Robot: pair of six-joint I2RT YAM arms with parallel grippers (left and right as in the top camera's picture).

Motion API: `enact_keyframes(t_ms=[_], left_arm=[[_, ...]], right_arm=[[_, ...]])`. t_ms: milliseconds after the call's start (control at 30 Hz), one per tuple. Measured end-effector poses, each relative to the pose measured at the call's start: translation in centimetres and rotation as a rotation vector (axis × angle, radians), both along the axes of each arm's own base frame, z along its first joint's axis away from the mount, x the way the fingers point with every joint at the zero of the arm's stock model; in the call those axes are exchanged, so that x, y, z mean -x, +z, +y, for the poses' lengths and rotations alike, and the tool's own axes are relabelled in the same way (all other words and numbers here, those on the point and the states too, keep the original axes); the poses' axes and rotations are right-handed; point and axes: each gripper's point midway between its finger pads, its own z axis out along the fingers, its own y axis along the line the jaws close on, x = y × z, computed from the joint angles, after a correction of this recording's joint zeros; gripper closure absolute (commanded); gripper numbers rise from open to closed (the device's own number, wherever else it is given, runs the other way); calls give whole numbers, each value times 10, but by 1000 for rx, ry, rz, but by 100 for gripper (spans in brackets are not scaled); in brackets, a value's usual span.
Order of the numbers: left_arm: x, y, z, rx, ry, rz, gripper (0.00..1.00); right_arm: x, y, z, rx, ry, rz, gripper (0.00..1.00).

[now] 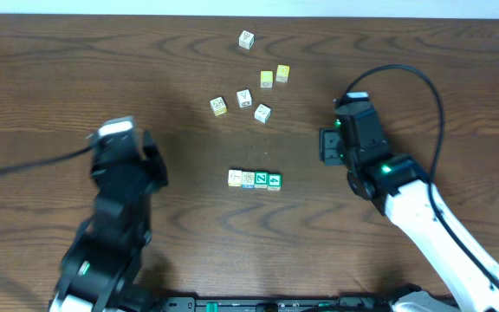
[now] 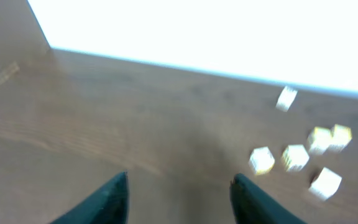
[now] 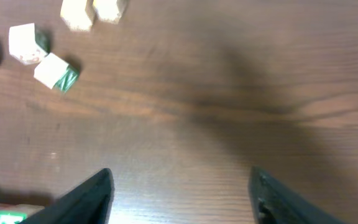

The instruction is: Lift 4 blocks

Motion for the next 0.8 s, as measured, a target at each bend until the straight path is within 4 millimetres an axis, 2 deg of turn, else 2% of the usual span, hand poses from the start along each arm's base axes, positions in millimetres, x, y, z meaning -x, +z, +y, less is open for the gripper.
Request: enact_keyframes(t_ms=[133, 200, 300, 400, 500, 600, 800], left_arm=[[31, 41, 13, 45, 7, -160, 28], [49, 60, 21, 74, 12, -246, 25], [74, 80, 33, 112, 33, -352, 25], [94, 94, 45, 138, 64, -429, 25], [107, 101, 53, 156, 83, -478, 25], [112, 103, 56, 162, 89, -495, 25], [112, 103, 57, 161, 98, -496, 25]], right_arm=[[2, 34, -19, 34, -75, -110, 12], [4, 51, -31, 51, -120, -166, 1], [9, 79, -50, 91, -199, -261, 1], [14, 97, -66, 123, -267, -321, 1], [16, 103, -74, 146, -303, -342, 1], [17, 104, -77, 161, -318, -344, 1], [22, 90, -81, 206, -314, -283, 1]])
